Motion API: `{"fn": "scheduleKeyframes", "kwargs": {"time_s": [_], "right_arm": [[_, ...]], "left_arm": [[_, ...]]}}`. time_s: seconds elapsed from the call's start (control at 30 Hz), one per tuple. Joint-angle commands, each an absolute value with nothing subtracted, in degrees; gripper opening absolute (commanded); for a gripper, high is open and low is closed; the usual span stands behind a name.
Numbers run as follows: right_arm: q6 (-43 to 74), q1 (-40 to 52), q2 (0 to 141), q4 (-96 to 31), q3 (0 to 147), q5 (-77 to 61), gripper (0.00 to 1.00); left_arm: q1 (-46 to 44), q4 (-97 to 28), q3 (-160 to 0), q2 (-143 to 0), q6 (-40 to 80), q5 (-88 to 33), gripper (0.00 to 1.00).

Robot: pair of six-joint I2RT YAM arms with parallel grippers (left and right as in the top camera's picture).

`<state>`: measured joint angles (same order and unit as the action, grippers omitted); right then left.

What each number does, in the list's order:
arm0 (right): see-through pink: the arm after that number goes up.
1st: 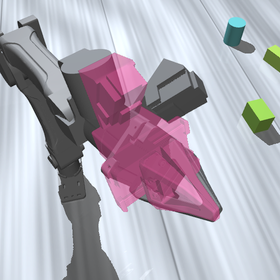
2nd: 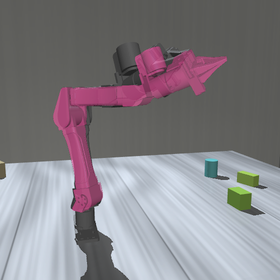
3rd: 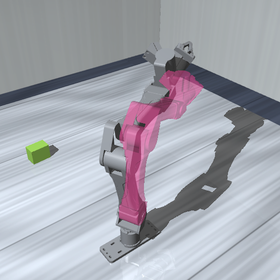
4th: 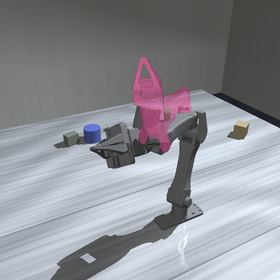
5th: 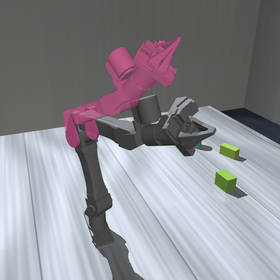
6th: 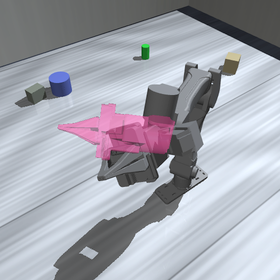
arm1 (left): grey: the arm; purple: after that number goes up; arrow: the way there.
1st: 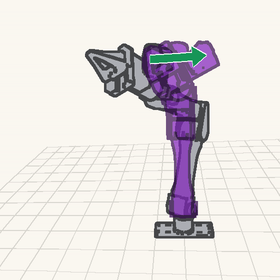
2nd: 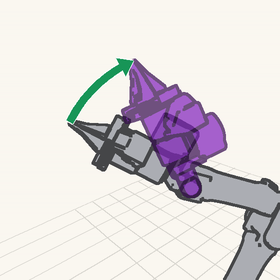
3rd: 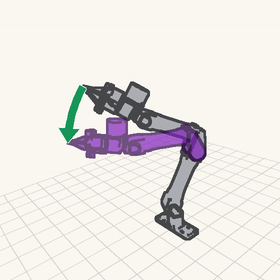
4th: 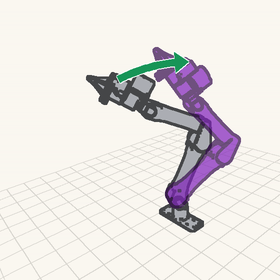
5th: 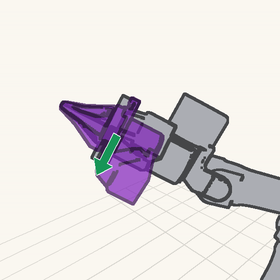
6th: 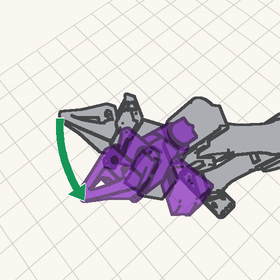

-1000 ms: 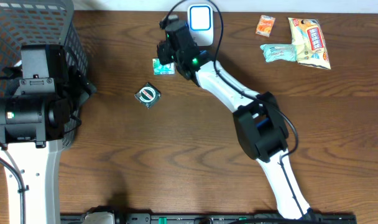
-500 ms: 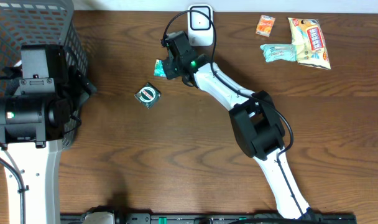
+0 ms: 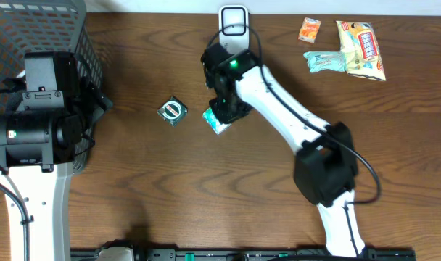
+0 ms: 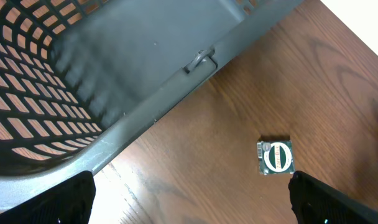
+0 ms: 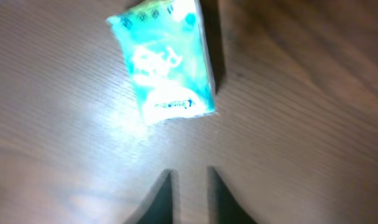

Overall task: Scan the item barcode
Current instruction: 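Lower the right gripper onto the teal tissue pack and grasp it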

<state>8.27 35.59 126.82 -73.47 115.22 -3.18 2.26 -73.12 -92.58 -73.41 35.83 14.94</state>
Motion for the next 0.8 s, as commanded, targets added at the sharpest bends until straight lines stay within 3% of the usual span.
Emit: {"fn": "scheduleKeyframes", "kwargs": {"time_s": [0.0, 0.03, 0.27, 0.57, 0.67, 0.77], "right_arm": [[5.48, 35.42, 122.72, -70.76, 115.28, -0.97, 0.64], [5.45, 35.27, 122.65, -69.45, 115.28, -0.27, 0.72], [0.99, 33.21, 125.78, -64.60, 115.26, -4.10, 0.99], [1.63, 28.95, 129.43, -64.20, 115.24, -10.09, 0.99], [1.04, 28.95, 130.41, -63.37, 114.96, -10.50, 0.87], [-5.30, 28.95, 132.66, -62.76, 114.85, -18.15, 0.83]], "left_arm": [[2.68, -73.30, -92.90, -73.41, 36.10, 15.51, 0.98], [2.68, -73.30, -92.90, -73.41, 36.10, 15.51, 0.98], [2.68, -73.28, -92.90, -73.41, 36.10, 15.51, 0.97], [2.68, -73.30, -92.90, -73.41, 36.10, 15.53, 0.98], [2.68, -73.30, -92.90, -73.41, 36.10, 15.51, 0.98], [2.68, -73.30, -92.90, -73.41, 36.10, 15.51, 0.98]]}}
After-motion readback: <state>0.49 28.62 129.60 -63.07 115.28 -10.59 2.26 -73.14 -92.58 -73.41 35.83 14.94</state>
